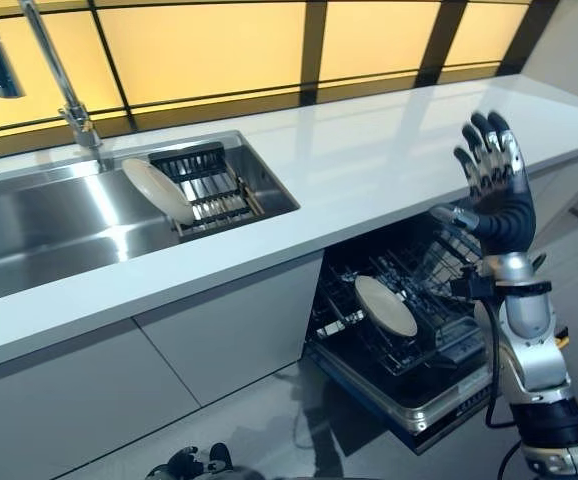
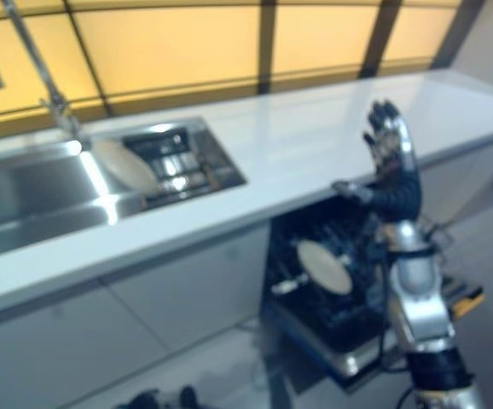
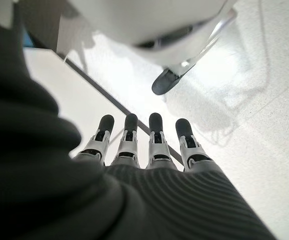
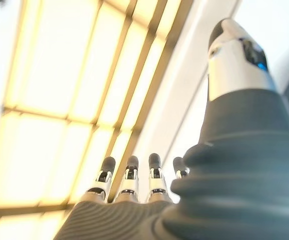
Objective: Take plates into dishwasher
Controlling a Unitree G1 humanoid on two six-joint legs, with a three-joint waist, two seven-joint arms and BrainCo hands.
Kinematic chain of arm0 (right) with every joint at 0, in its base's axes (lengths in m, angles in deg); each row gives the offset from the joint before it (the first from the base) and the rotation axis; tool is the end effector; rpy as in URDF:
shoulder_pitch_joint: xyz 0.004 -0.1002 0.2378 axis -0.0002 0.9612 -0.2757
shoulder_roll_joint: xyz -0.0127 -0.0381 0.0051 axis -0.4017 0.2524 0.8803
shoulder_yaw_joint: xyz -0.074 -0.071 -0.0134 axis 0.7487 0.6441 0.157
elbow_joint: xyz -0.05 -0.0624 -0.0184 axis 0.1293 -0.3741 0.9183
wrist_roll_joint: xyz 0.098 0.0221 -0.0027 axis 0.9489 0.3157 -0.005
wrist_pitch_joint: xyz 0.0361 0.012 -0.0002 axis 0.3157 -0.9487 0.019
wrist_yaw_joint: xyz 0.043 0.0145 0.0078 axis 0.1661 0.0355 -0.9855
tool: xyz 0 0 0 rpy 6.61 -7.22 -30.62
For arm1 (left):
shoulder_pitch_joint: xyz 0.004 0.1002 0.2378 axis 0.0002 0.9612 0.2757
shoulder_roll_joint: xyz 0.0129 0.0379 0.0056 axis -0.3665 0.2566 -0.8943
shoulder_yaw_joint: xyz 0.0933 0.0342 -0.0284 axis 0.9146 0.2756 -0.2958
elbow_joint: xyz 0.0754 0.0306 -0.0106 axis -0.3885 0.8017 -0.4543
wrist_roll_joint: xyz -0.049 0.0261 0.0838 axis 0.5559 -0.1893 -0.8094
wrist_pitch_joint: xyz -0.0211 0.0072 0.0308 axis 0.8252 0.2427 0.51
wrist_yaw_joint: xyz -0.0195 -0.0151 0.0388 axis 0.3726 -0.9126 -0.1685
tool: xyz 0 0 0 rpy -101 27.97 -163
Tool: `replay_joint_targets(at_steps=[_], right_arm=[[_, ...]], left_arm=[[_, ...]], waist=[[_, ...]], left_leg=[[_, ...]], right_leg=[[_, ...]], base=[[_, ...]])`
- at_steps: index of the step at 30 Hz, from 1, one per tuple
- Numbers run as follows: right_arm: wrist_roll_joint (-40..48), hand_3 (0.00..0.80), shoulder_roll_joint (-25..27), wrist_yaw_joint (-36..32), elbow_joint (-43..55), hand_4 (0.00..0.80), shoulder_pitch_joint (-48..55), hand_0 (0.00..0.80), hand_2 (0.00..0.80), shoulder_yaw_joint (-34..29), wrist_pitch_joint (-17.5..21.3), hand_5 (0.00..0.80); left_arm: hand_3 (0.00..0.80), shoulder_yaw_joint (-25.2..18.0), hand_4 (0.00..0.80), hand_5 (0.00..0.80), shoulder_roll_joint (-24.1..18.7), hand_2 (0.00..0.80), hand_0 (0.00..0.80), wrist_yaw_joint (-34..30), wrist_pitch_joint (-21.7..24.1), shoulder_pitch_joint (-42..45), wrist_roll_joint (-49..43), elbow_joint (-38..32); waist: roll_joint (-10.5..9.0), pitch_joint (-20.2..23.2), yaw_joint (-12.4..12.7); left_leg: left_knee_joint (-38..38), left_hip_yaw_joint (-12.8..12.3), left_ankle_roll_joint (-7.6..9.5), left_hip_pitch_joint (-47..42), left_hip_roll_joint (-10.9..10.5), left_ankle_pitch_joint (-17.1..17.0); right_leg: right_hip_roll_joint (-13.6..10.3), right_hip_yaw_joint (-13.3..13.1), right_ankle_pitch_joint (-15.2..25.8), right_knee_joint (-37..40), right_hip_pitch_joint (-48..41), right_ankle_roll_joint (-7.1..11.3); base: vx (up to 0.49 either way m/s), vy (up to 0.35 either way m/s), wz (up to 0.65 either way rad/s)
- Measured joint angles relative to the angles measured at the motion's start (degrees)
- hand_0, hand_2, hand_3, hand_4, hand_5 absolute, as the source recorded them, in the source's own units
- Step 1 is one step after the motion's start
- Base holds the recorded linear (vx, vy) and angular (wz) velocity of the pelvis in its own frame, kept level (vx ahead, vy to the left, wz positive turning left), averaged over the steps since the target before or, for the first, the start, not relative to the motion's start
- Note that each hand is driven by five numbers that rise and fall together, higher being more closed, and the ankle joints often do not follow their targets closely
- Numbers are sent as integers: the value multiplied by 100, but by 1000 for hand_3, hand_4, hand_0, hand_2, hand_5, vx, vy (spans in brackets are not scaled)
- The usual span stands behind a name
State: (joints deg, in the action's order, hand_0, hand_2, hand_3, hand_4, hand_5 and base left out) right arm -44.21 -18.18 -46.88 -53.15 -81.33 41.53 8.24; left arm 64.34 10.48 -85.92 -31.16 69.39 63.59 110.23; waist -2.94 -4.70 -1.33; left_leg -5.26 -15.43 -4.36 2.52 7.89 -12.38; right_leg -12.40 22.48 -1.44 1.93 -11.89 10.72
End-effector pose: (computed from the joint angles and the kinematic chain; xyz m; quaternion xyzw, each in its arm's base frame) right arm 0.2271 -0.2128 0.1770 -0.0833 -0.3772 0.0747 0.9194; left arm 0.0768 0.2267 -0.1120 0.2319 0.5533 -0.0520 0.7984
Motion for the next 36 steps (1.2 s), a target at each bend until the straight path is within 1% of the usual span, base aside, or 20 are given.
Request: replay_joint_targets(at_steps=[2, 5, 7, 9, 10, 11, 12, 13, 14, 16, 18, 20, 22, 25, 28, 31, 33, 34, 35, 36], right_arm=[[-188, 0, 87, -127, 13, 0, -193, 0, 0, 29, -107, 0], [-538, 0, 154, -270, 23, 0, -275, 0, 0, 181, -247, 0], [-769, 0, 159, -350, 67, 0, -284, 0, 0, 243, -273, 0], [-890, 0, 171, -415, 82, 0, -301, 0, 0, 263, -276, 0], [-959, 0, 170, -463, 81, 0, -333, 0, 0, 309, -282, 0], [-1025, 0, 180, -478, 68, 0, -336, 0, 0, 315, -284, 0], [-1067, 0, 197, -508, 31, 0, -351, 0, 0, 345, -285, 0], [-1068, 0, 252, -510, 29, 0, -390, 0, 0, 410, -285, 0], [-1072, 0, 322, -520, 28, 0, -420, 0, 0, 454, -286, 0], [-1072, 0, 480, -548, -12, 0, -553, 0, 0, 449, -345, 0], [-1070, 0, 591, -571, -48, 0, -735, 0, 0, 439, -406, 0], [-1070, 0, 654, -571, -53, 0, -756, 0, 0, 431, -480, 0], [-1074, 0, 653, -569, -76, 0, -750, 0, 0, 433, -564, 0], [-1189, 0, 654, -560, -161, 0, -745, 0, 0, 432, -621, 0], [-1408, 0, 664, -503, -284, 0, -733, 0, 0, 364, -688, 0], [-1573, 0, 825, -499, -433, 0, -730, 0, 0, 355, -714, 0], [-1640, 0, 917, -497, -570, 0, -724, 0, 0, 314, -728, 0], [-1646, 0, 917, -490, -652, 0, -714, 0, 0, 301, -728, 0], [-1659, 0, 968, -476, -754, 0, -707, 0, 0, 297, -740, 0], [-1677, 0, 1037, -433, -824, 0, -706, 0, 0, 289, -741, 0]], left_arm=[[0, -1, 0, 0, -5, 0, 0, -8, 21, -109, -4, 87], [0, 45, 0, 0, -20, 0, 0, -52, 60, -314, -55, 247], [0, 234, 0, 0, -46, 0, 0, -143, 73, -508, -59, 335], [0, 372, 0, 0, -39, 0, 0, -170, 83, -620, -60, 371], [0, 395, 0, 0, -38, 0, 0, -183, 95, -636, -60, 375], [0, 485, 0, 0, -39, 0, 0, -188, 86, -675, -63, 363], [0, 488, 0, 0, -51, 0, 0, -184, 66, -653, -65, 298], [0, 488, 0, 0, -73, 0, 0, -176, 34, -645, -65, 240], [0, 484, 0, 0, -146, 0, 0, -175, 7, -651, -65, 216], [0, 461, 0, 0, -254, 0, 0, -170, -108, -634, -67, 164], [0, 449, 0, 0, -317, 0, 0, -171, -198, -616, -77, 164], [0, 385, 0, 0, -321, 0, 0, -170, -202, -562, -220, 166], [0, 335, 0, 0, -304, 0, 0, -167, -195, -491, -277, 178], [0, 297, 0, 0, -310, 0, 0, -165, -189, -330, -280, 180], [0, 281, 0, 0, -314, 0, 0, -167, -189, -230, -281, 207], [0, 89, 0, 0, -318, 0, 0, -165, -183, -130, -280, 182], [0, 32, 0, 0, -325, 0, 0, -166, -182, -68, -280, 184], [0, 16, 0, 0, -358, 0, 0, -170, -182, -27, -278, 185], [0, -101, 0, 0, -361, 0, 0, -168, -177, -3, -277, 179], [0, -97, 0, 0, -350, 0, 0, -174, -171, -2, -278, 176]], waist=[[-127, 4, 101], [-147, -46, 89], [-134, -56, 131], [-120, -78, 227], [-84, -110, 342], [-23, -181, 383], [101, -254, 407], [185, -308, 391], [254, -349, 389], [294, -374, 391], [241, -348, 384], [164, -309, 357], [84, -281, 345], [-44, -301, 250], [-76, -332, 198], [-156, -312, 210], [-244, -312, 219], [-353, -277, 214], [-428, -270, 238], [-422, -271, 206]], left_leg=[[4, 7, 81, 3, -179, 62], [0, 149, 226, 55, -288, 149], [6, 203, 298, 78, -304, 210], [37, 295, 394, 83, -340, 272], [80, 315, 535, 78, -464, 303], [121, 360, 696, 13, -511, 385], [71, 508, 778, -71, -552, 408], [56, 641, 841, -96, -558, 412], [49, 742, 877, -90, -558, 438], [54, 901, 963, -94, -605, 481], [62, 974, 996, -120, -736, 504], [39, 1113, 1062, -223, -918, 551], [19, 1242, 1138, -326, -1058, 565], [15, 1348, 1238, -493, -1158, 570], [36, 1615, 1168, -640, -1149, 622], [36, 1754, 1049, -721, -1140, 702], [38, 1801, 919, -795, -1150, 778], [36, 1818, 843, -829, -1177, 823], [19, 1816, 730, -869, -1180, 898], [10, 1830, 650, -885, -1078, 926]], right_leg=[[-200, 40, -83, -229, 26, 92], [-434, 60, -44, -1202, 292, 34], [-584, -84, 220, -1990, 639, -275], [-667, -347, 551, -2352, 845, -338], [-733, -536, 910, -2614, 943, -329], [-867, -760, 1433, -3098, 1183, -219], [-874, -1051, 1883, -3444, 1387, -175], [-818, -1242, 1681, -3719, 1583, 25], [-728, -1298, 1373, -3750, 1735, 122], [-543, -1275, 979, -3068, 1861, 296], [-432, -1277, 945, -2282, 1949, 297], [-290, -1389, 949, -1537, 1903, 303], [-149, -1426, 949, -1105, 1907, 303], [-59, -1441, 955, -874, 1908, 297], [26, -1654, 973, -802, 1909, 280], [36, -1672, 980, -614, 1790, 271], [39, -1673, 1189, -378, 1518, 184], [21, -1684, 1492, -401, 1378, 151], [61, -1682, 1369, -208, 1187, 90], [150, -1674, 1323, -114, 1109, 31]], base=[[202, 296, 23], [217, 324, 52], [227, 302, 66], [203, 256, 37], [211, 221, 46], [218, 166, 60], [206, 102, 69], [181, 9, 65], [195, -49, 68], [203, -75, 55], [189, -76, 47], [170, -43, 52], [142, -30, 50], [112, -68, 58], [56, -95, 47], [40, -142, 24], [35, -166, 12], [41, -188, 2], [31, -149, 0], [33, -167, -1]])
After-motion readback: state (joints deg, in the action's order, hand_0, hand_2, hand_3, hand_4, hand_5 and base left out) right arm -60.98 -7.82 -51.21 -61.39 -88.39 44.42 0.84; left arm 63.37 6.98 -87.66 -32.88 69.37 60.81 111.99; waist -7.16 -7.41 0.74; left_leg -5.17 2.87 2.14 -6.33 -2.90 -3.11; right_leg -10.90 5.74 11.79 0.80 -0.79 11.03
